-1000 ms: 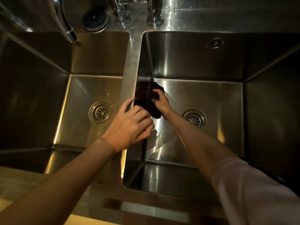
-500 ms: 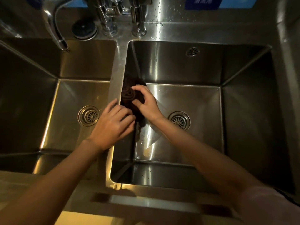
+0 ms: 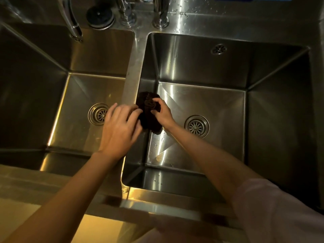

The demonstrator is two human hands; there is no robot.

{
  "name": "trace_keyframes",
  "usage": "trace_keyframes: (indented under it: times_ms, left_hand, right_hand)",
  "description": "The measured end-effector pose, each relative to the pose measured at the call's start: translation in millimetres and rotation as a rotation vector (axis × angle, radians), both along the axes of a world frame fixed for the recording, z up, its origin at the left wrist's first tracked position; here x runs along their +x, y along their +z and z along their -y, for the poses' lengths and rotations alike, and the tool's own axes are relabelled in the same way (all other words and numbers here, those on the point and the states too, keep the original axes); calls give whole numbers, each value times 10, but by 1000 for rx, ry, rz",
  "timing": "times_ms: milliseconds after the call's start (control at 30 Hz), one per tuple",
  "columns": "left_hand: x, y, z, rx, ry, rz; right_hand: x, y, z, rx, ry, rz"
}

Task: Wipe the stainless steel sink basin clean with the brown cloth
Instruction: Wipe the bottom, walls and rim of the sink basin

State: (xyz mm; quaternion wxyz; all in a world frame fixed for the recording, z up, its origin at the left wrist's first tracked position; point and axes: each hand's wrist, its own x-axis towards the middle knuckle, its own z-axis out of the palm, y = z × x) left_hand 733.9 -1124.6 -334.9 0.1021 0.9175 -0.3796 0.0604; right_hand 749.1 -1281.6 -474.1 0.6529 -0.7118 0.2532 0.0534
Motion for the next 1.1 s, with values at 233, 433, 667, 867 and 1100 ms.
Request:
trace_keyframes:
  times_ms: [233,433,667,867,1100]
  left_hand:
    - [-5,-41,0,-75,15,-17]
    - [-18,-25,20,-90,38,-29]
    - [-37,27,26,-106,76,-108]
    - [-49,37,36,-139,107,-159]
    - [-55,32,38,-124,115,-167]
  right_hand:
    - [33,-416,0,-116,50,-117]
    - [23,-368,-19,-53,-10,-93]
    - [-46,115,-13,-63,-16,164]
    - [-142,648,1,-82,2,460]
    - [-199,422,-46,-85,52,344]
